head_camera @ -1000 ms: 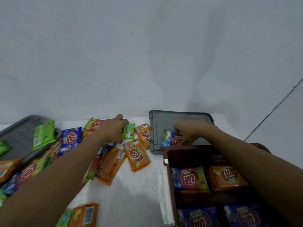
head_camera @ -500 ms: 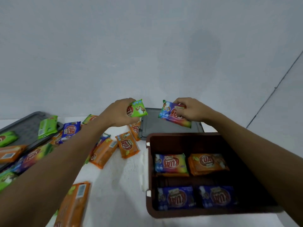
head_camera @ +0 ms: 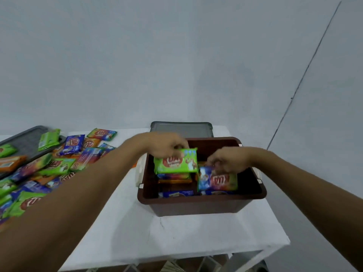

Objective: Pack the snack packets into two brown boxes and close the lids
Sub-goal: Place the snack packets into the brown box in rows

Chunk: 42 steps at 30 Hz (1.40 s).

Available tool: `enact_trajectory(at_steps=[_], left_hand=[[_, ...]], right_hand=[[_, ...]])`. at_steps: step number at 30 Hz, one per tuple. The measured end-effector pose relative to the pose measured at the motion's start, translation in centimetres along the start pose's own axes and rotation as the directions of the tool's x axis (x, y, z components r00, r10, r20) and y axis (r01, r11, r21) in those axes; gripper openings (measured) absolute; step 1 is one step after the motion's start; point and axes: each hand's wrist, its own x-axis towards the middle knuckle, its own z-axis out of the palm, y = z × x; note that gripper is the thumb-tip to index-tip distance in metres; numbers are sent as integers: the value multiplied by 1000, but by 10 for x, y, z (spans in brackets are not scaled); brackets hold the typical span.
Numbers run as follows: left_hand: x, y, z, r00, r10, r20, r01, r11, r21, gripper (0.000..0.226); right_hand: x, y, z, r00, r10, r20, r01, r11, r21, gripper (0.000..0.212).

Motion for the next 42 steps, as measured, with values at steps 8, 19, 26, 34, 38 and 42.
enact_trajectory(at_steps=[8,19,26,34,38,42], left_hand=[[13,3,75,938,-151,311,95,978,187,37],[10,2,77,973,-133,188,108,985,137,37],[-2,-7,72,915,-31,-401,56,997,50,21],[-59,-54,62,729,-91,-679,224,968,111,36],[-92,-92,63,701,-213,-681,310,950,22,33],[-134,-147,72,753,-348,-559,449,892,49,37]], right_hand=[[-4,-2,43,995,50,88,-33,983,-180,37],[-7,-3,48,998,59,-24,-63,975,-214,37],[-2,-10,43,972,78,-223,-102,990,-96,30],[21,-47,29,891,9,-453,-41,997,-62,13],[42,-75,16,842,-61,-537,16,996,-89,11],[73,-121,-1,814,-104,-571,61,994,-94,11]])
